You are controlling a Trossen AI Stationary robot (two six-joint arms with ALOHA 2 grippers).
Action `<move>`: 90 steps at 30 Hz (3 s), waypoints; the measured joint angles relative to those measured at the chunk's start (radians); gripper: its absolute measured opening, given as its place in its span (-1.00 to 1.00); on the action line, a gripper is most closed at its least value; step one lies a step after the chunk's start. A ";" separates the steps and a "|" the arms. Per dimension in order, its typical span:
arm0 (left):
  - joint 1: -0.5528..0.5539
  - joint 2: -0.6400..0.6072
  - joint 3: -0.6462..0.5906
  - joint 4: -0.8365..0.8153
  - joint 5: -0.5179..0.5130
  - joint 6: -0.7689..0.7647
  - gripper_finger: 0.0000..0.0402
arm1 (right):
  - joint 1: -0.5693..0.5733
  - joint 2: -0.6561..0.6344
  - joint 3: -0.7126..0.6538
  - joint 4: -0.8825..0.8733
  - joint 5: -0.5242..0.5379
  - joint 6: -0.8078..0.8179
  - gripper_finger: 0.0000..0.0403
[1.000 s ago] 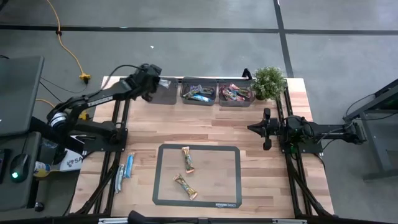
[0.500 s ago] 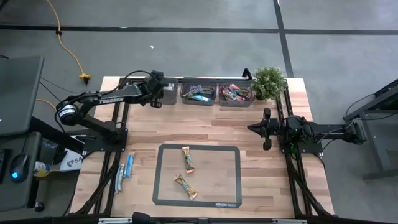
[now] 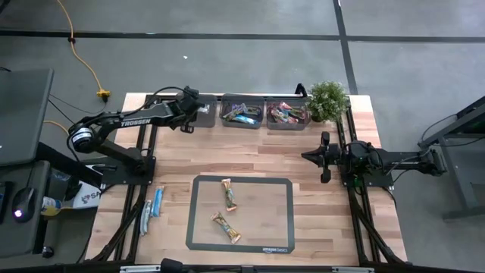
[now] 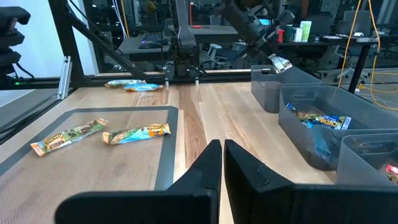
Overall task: Pick and place Granola Bars by type
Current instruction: Put the orange granola bar into the left black bin
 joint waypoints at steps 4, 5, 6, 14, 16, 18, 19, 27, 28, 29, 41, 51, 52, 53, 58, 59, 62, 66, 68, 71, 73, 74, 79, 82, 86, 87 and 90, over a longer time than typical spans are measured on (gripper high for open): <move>0.004 0.023 0.000 -0.032 -0.004 0.000 -0.62 | 0.000 0.000 0.000 0.000 0.000 0.000 -0.99; 0.009 0.030 0.000 -0.024 -0.003 0.003 -0.62 | 0.000 0.000 0.000 0.000 0.000 0.000 -0.99; 0.015 0.038 0.000 -0.007 0.005 0.011 -0.62 | 0.000 0.000 0.000 0.000 0.000 0.000 -0.99; 0.023 0.155 0.000 0.168 0.063 0.034 -0.62 | 0.000 0.000 0.000 0.000 0.000 0.000 -0.99; 0.023 0.170 -0.002 0.161 0.071 0.014 -0.62 | 0.000 0.000 0.000 0.000 0.000 0.000 -0.99; 0.020 0.172 -0.001 0.171 0.067 0.005 -0.62 | 0.000 0.000 0.000 0.000 0.000 0.000 -0.99; 0.019 0.173 0.000 0.169 0.063 0.006 -0.62 | 0.000 0.000 0.000 0.000 0.000 0.000 -0.99; 0.020 0.174 0.000 0.169 0.040 0.072 -0.60 | 0.000 0.000 0.000 0.000 0.000 0.000 -0.99; 0.020 0.174 0.000 0.167 0.040 0.083 -0.57 | 0.000 0.000 0.000 0.000 0.000 0.000 -0.99; 0.020 0.174 0.000 0.167 0.040 0.091 -0.53 | 0.000 0.000 0.000 0.000 0.000 0.000 -0.99; 0.020 0.174 0.000 0.178 0.038 0.104 0.12 | 0.000 0.000 0.000 0.000 0.000 0.000 -0.99; 0.021 0.139 0.000 0.361 0.080 0.346 0.18 | 0.000 0.000 0.000 0.000 0.000 0.000 -0.99; 0.022 0.128 0.000 0.389 0.095 0.418 0.18 | 0.000 0.000 0.000 0.000 0.000 0.000 -0.99; 0.029 0.111 0.000 0.410 0.117 0.503 0.18 | 0.000 0.000 0.000 0.000 0.000 0.000 -0.99; 0.079 -0.004 -0.001 0.388 0.388 0.965 0.18 | 0.000 0.000 0.000 0.000 0.000 0.000 -0.99; 0.089 -0.039 -0.001 0.364 0.453 1.037 0.18 | 0.000 0.000 0.000 0.000 0.000 0.000 -0.99; 0.108 -0.161 -0.001 0.237 0.582 1.176 0.18 | 0.000 0.000 0.000 0.000 0.000 0.000 -0.99; 0.104 -0.353 -0.001 0.034 0.561 1.243 0.18 | 0.000 0.000 0.000 0.000 0.000 0.000 -0.99; 0.104 -0.447 -0.001 -0.071 0.539 1.267 0.18 | 0.000 0.000 0.000 0.000 0.000 0.000 -0.99; 0.105 -0.567 -0.001 -0.201 0.536 1.290 0.18 | 0.000 0.000 0.000 0.000 0.000 0.000 -0.99; 0.105 -0.636 -0.001 -0.272 0.540 1.293 0.18 | 0.000 0.000 0.000 0.000 0.000 0.000 -0.99; 0.105 -0.667 -0.001 -0.298 0.543 1.293 0.18 | 0.000 0.000 0.000 0.000 0.000 0.000 -0.99; 0.105 -0.759 -0.001 -0.399 0.635 1.285 0.18 | 0.000 0.000 0.000 0.000 0.000 0.000 -0.99; 0.105 -0.769 -0.001 -0.436 0.744 1.311 0.18 | 0.000 0.000 0.000 0.000 0.000 0.000 -0.99; 0.101 -0.768 -0.001 -0.448 0.946 1.464 0.18 | 0.000 0.000 0.000 0.000 0.000 0.000 -0.99; 0.095 -0.767 -0.001 -0.447 1.001 1.514 0.18 | 0.000 0.000 0.000 0.000 0.000 0.000 -0.99; 0.057 -0.753 -0.001 -0.447 1.113 1.631 0.18 | 0.000 0.000 0.000 0.000 0.000 0.000 -0.99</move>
